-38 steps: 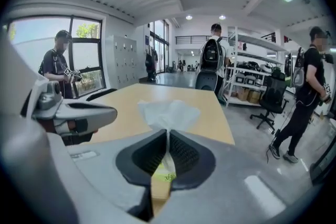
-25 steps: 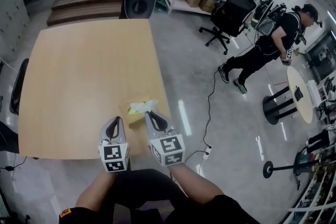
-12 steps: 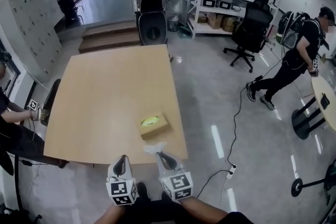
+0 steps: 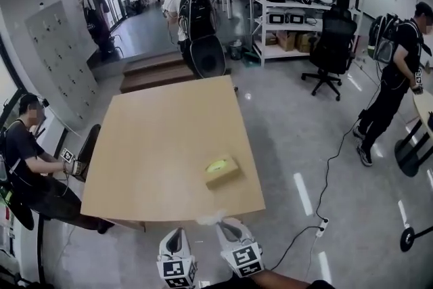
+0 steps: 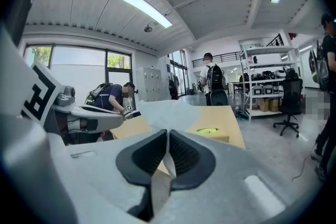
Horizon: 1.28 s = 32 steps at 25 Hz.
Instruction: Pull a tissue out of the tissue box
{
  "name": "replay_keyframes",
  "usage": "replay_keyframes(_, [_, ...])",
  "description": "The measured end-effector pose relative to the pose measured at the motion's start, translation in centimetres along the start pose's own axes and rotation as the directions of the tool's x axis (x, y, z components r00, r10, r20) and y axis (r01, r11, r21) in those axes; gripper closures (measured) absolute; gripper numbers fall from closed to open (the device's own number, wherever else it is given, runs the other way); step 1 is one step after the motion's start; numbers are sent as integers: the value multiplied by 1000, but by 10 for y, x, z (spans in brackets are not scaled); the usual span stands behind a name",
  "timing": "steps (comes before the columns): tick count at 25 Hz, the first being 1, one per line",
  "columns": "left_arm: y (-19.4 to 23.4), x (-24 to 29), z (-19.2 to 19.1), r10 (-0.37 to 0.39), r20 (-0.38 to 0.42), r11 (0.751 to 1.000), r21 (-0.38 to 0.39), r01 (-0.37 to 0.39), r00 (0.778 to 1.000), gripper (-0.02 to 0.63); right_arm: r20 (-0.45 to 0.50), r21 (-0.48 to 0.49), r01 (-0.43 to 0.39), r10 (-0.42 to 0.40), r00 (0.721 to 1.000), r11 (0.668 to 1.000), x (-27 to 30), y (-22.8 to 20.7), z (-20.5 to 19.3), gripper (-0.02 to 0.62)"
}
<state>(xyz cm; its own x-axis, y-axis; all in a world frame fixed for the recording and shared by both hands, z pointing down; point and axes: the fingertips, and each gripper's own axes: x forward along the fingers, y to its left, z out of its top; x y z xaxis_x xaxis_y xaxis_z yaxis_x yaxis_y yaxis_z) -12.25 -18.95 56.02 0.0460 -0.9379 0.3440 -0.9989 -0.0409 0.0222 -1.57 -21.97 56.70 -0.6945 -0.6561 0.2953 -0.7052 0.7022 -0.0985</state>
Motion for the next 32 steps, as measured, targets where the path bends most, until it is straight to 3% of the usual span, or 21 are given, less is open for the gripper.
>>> replay_keyframes(5, [23,-41,-19,-1,13,1000,12,0,1000,588,-2,-22,4,-4,1000,1000,-12,48,-7,584])
replay_keyframes(9, [39,-82,-48,-8,25,1000,8,8,1000,588,-21,-18,54,-55,998,998,-38,81,-23,584])
replay_keyframes(16, [57,-148,-87,-53,8,996,-75,54,999,588,-46,2,102,-102,994,995,-87,151,-35,584])
replay_keyframes(23, [57,-184,-123,-78,0,987,-139,77,997,588,-136,16,119,-116,984,993,-133,190,-72,584])
replay_keyframes(32, [54,-199,-121,-91,35,986,-134,95,995,588,-152,63,165,-154,976,984,-158,198,-91,584])
